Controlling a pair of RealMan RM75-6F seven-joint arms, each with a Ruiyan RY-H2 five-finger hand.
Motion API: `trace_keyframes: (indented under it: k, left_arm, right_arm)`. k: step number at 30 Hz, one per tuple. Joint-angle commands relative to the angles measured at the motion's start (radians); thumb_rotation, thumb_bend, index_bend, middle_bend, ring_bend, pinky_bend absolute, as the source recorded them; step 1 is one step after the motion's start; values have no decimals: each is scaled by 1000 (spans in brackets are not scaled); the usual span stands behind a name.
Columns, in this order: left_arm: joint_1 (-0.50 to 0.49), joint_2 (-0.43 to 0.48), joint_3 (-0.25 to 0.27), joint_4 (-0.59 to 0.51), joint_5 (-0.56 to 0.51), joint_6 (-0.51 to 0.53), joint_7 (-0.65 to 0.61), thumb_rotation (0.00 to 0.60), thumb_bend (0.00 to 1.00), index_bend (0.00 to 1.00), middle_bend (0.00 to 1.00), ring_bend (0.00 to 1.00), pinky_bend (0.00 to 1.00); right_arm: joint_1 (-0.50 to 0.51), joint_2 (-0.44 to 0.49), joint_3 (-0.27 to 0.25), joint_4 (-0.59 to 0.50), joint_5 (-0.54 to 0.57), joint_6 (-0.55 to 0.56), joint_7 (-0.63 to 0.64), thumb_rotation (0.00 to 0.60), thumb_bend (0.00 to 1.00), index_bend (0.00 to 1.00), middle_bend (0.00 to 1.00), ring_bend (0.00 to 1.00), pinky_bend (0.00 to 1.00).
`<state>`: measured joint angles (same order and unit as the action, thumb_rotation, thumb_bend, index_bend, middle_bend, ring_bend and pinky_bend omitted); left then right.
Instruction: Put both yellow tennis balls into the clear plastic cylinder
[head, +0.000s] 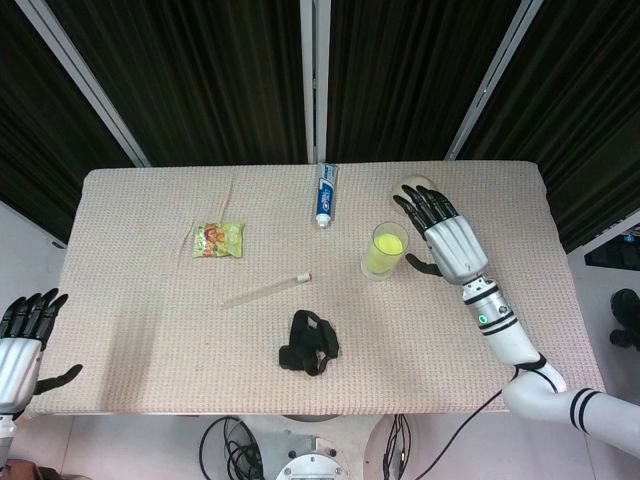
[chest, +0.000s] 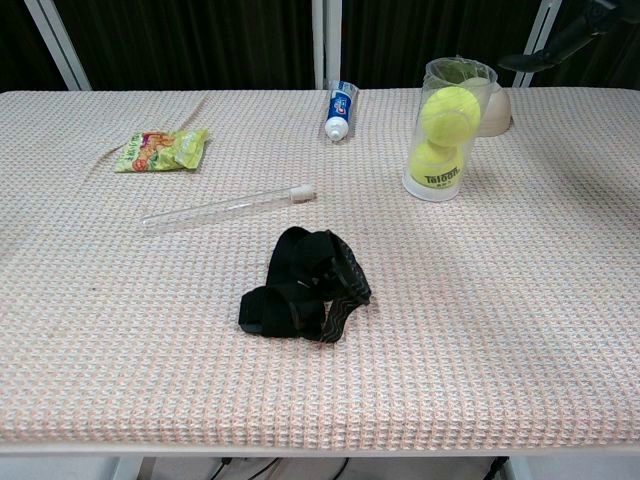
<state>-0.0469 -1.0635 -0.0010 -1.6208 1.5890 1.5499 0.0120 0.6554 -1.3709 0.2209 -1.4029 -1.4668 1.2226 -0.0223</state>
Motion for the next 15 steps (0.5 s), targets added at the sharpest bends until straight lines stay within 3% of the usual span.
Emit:
trace_keyframes:
  k: [1,5,7,15]
  left_arm:
    - [1,0,0,1,0,1,-2,600,42,13,0,0,0]
    - [0,-1,-1,5,3,4,-4,600,42,12,0,0,0]
    - [0,-4,-1,8,5,5,2,600,42,12,0,0,0]
    - [2,-11,-2,14,15,17,18,600,42,12,0,0,0]
  right_arm:
    - [-114,54,-69,-1,-105,179,-40,600,143,0,0,0,86]
    - [-235,77,-140,56,-143,309,-136,600,135,0,0,0,20]
    - [-314,89,-172,72,-110,349,-179,600,130,0,0,0,2]
    - [-449,131,-242,72,-82,377,-144,600,128,0,0,0,0]
